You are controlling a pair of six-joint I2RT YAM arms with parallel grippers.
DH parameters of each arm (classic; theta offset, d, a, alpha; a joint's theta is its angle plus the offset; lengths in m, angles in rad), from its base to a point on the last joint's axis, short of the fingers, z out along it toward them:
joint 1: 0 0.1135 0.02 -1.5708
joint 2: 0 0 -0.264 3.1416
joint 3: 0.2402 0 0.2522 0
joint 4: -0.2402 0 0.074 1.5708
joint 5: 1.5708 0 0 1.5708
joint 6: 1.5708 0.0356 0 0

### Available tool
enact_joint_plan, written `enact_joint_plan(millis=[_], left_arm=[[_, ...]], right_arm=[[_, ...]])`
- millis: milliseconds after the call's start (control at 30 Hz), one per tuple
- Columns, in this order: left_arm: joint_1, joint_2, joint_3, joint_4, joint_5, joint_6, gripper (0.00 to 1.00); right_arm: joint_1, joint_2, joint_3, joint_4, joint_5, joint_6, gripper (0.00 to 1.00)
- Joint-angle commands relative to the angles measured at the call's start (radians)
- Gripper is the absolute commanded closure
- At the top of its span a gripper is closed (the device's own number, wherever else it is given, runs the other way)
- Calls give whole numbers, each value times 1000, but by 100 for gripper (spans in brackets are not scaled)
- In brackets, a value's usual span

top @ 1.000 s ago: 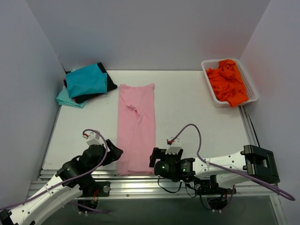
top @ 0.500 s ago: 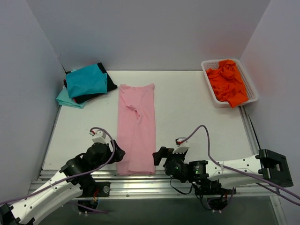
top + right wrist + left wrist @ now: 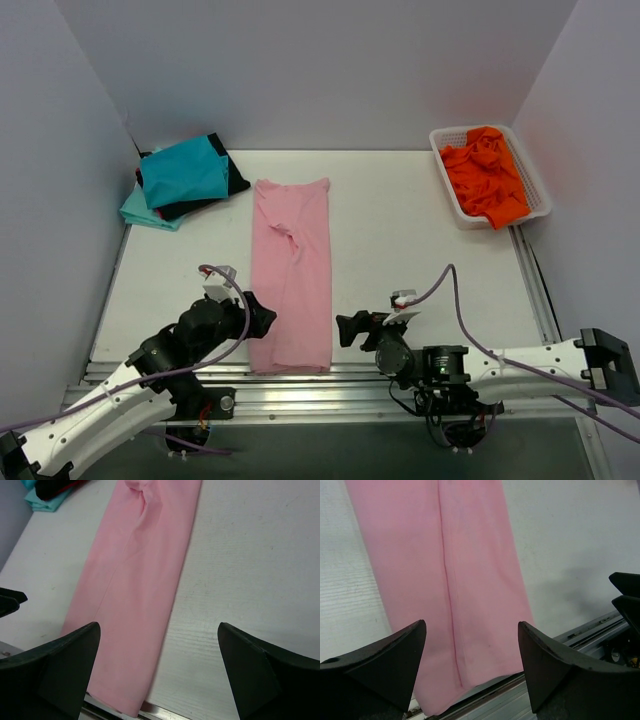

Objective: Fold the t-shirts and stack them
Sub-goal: Grab the bottom of the folded rectangular tshirt with both arms

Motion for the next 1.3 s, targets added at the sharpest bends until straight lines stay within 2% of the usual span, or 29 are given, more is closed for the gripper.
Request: enact_joint_plan(millis=[0, 33, 100, 233, 300, 467, 500, 533, 600, 633, 667, 700, 767, 800, 833, 900, 933, 1000, 1133, 1167, 1233, 1267], left_arm=[[-5, -63, -4, 46, 15, 17, 17], [-5, -69, -12, 44, 21, 8, 17], [-8, -58, -12, 38, 46, 5, 17], [-20, -17, 10, -14, 58, -50, 17], [-43, -6, 25, -82, 15, -121, 17], [-136, 25, 37, -218, -133, -270, 17], [-164, 38, 42, -244, -176, -351, 17], [-233, 54, 43, -281, -266, -391, 17], [-322, 120, 45, -290, -343, -471, 17], [-369, 155, 49, -304, -426, -564, 17], [-467, 245, 57, -310, -463, -610, 16], [-512, 296, 95, -330, -498, -709, 16], [-634, 461, 160, -483, -592, -851, 15], [-675, 507, 227, -550, -624, -1000, 14], [-710, 552, 256, -683, -650, -1073, 11], [-785, 627, 293, -793, -706, -1252, 8], [-793, 629, 284, -821, -712, -1267, 6], [-792, 586, 241, -765, -727, -1250, 5], [-792, 349, 108, -576, -752, -1108, 5], [-782, 313, 88, -536, -747, -1033, 7], [-769, 289, 71, -498, -726, -1014, 8], [-762, 302, 82, -499, -715, -1014, 8]], right_arm=[[-5, -132, 0, -77, 40, 40, 0], [-5, -161, 11, -120, 37, 101, 0], [-3, -235, 17, -208, 1, 120, 0], [0, -269, -39, -170, -105, 149, 0], [1, -214, -49, -133, -148, 186, 0], [10, 70, 2, -137, -170, 319, 0], [11, 113, 17, -140, -168, 331, 0], [11, 157, 36, -152, -165, 342, 0], [14, 254, 82, -157, -162, 350, 0], [15, 275, 91, -151, -159, 354, 0], [17, 302, 95, -142, -161, 354, 0], [18, 306, 94, -133, -155, 354, 0], [18, 291, 80, -108, -150, 368, 0], [15, 279, 59, -82, -145, 368, 0], [12, 251, 50, -71, -145, 361, 0], [6, 227, 43, -60, -148, 318, 0], [-3, 210, 49, -68, -156, 302, 0], [-11, 201, 78, -96, -168, 254, 0], [-34, 184, 114, -157, -190, 218, 0], [-46, 176, 108, -153, -204, 212, 0], [-86, 158, 68, -90, -260, 178, 0], [-141, 155, 51, -61, -338, 166, 0]])
